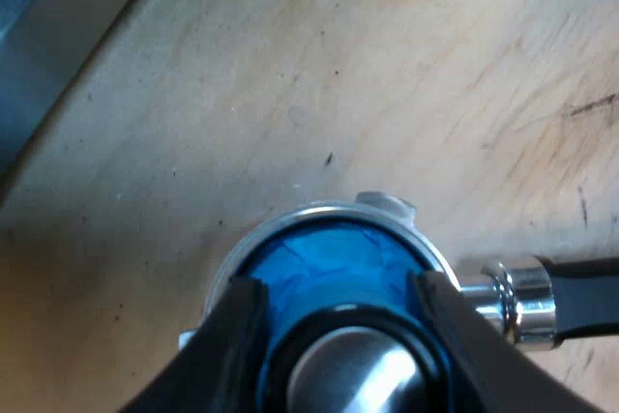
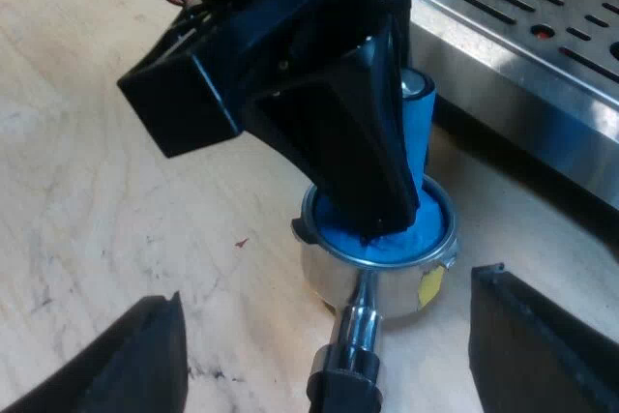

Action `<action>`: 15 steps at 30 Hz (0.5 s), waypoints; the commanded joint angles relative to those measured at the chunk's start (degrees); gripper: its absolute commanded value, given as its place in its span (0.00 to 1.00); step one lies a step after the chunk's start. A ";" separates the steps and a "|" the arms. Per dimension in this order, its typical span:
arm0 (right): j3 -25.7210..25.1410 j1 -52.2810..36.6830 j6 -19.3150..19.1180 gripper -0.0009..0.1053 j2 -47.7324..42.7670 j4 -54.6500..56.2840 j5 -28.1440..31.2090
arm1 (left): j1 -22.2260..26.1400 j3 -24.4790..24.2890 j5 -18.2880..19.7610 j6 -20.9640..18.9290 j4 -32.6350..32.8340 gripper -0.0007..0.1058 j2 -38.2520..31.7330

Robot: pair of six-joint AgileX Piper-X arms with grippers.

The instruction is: Grind coffee beans and then tamp

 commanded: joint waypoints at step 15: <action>-0.30 0.03 -0.35 0.60 -0.43 -0.81 -0.34 | -0.31 3.85 -2.34 0.03 4.76 0.01 3.45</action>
